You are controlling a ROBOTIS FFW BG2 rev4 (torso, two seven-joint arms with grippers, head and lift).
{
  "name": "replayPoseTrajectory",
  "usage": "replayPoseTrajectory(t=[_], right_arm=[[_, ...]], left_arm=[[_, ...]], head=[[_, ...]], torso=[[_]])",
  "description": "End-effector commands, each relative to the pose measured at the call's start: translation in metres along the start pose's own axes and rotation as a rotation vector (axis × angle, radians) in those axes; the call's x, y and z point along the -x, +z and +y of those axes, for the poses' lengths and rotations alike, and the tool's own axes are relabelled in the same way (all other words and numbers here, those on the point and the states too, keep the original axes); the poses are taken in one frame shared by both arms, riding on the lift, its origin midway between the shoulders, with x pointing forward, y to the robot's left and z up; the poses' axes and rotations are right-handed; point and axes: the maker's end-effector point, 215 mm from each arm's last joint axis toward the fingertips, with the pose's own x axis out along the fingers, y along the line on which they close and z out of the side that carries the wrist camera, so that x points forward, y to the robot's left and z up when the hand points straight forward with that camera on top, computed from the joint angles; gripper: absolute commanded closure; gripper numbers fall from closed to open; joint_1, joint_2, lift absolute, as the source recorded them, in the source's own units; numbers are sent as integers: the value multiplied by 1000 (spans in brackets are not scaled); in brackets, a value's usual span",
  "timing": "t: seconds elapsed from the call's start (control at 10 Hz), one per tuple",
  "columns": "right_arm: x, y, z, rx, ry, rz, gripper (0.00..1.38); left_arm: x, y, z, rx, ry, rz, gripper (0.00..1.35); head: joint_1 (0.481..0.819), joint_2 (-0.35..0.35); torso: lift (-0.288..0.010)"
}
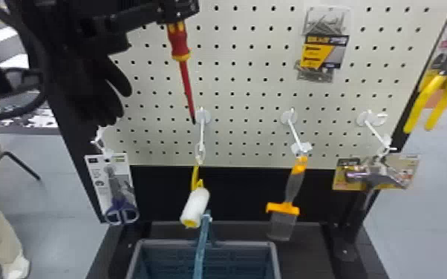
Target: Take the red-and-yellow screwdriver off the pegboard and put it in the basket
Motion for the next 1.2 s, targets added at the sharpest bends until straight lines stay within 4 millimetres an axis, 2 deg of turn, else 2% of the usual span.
replayPoseTrajectory(t=[0.0, 0.3, 0.8, 1.1], right_arm=[[0, 0, 0, 0, 1, 1, 108], [0, 1, 1, 3, 2, 4, 108], [0, 3, 1, 3, 3, -1, 110], [0, 3, 1, 3, 3, -1, 108]], left_arm=[[9, -8, 2, 20, 25, -4, 1147], [25, -33, 2, 56, 70, 24, 1147], [58, -86, 1, 186, 171, 45, 1148], [72, -105, 0, 239, 224, 28, 1148]], head=[[549, 0], [549, 0], [549, 0], [549, 0]], torso=[[-100], [-100], [-100], [-100]])
